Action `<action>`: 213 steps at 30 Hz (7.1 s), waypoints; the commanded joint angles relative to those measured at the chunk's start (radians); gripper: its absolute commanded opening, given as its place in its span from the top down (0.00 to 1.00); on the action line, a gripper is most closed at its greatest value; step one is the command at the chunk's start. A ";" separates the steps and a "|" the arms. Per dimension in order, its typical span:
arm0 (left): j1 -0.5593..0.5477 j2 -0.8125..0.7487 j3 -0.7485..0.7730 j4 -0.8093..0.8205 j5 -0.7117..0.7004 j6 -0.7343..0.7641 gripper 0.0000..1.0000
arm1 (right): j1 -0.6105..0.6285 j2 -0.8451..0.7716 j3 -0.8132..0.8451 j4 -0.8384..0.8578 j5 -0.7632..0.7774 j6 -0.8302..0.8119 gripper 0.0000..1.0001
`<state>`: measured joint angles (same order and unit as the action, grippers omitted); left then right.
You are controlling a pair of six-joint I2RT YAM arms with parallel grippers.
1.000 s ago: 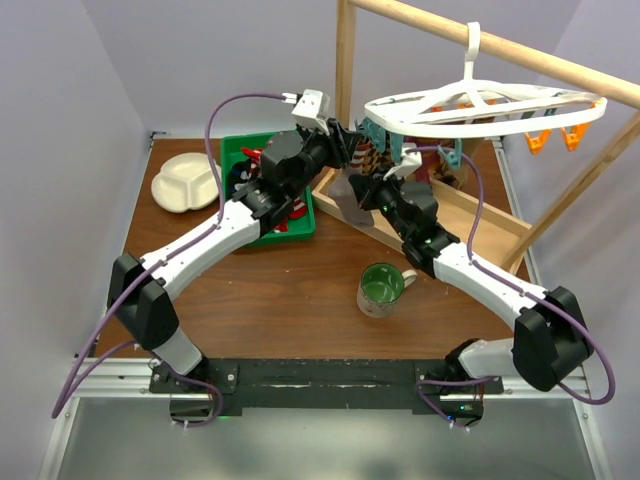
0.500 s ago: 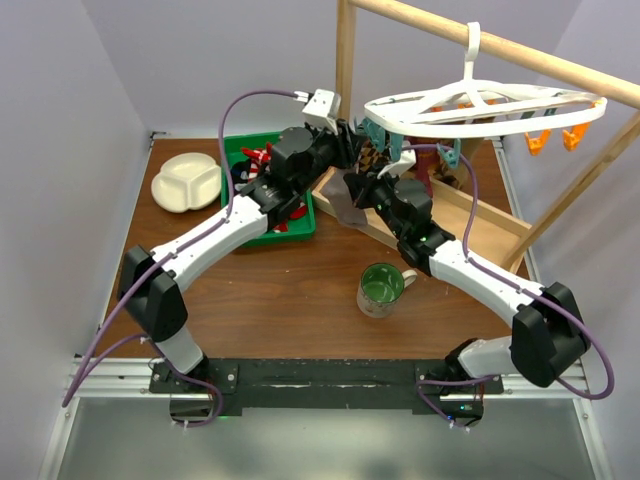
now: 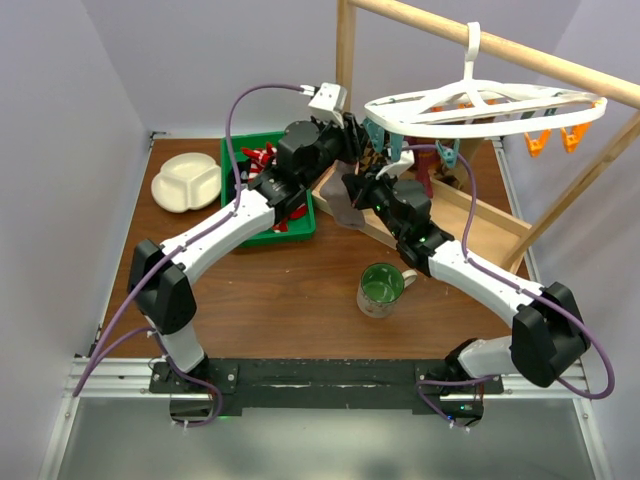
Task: Remove the socks clipped to the hanger
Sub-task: Remove the sock from the hanger, then place the sock in the bin, then remove the sock from the hanger.
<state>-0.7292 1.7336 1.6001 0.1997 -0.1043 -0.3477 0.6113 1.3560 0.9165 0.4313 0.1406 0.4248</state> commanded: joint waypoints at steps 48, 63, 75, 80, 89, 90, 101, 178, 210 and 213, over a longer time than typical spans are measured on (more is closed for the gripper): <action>-0.003 -0.235 -0.279 0.247 -0.023 -0.030 0.26 | 0.019 -0.070 -0.001 -0.031 -0.021 0.014 1.00; 0.001 -0.560 -0.865 0.455 0.007 -0.028 0.33 | 0.019 -0.115 0.012 -0.120 -0.108 0.025 1.00; 0.004 -0.467 -0.864 0.480 0.095 -0.005 0.29 | 0.018 -0.115 0.018 -0.132 -0.138 0.035 1.00; 0.004 -0.421 -0.835 0.477 0.095 0.001 0.29 | 0.018 -0.116 0.027 -0.132 -0.138 0.037 1.00; 0.004 -0.364 -0.809 0.526 0.129 -0.007 0.25 | 0.019 -0.120 0.028 -0.131 -0.176 0.051 1.00; 0.002 -0.356 -0.806 0.535 0.132 -0.007 0.24 | 0.018 -0.121 0.028 -0.128 -0.180 0.054 1.00; 0.004 -0.310 -0.775 0.544 0.172 -0.016 0.35 | 0.021 -0.124 0.042 -0.128 -0.211 0.080 1.00; 0.283 -0.256 -0.585 0.073 0.050 -0.205 0.43 | 0.025 -0.504 -0.188 -0.244 0.256 0.083 0.25; 0.165 0.417 0.017 0.615 0.431 -0.117 0.42 | 0.025 -0.686 -0.196 -0.463 0.211 0.068 0.21; 0.154 0.446 0.043 0.624 0.414 -0.132 0.48 | 0.027 -0.684 -0.196 -0.468 0.214 0.060 0.21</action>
<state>-0.5552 2.1468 1.5780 0.7475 0.3260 -0.4526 0.6350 0.6800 0.6857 -0.0345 0.3676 0.5083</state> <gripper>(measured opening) 0.561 0.787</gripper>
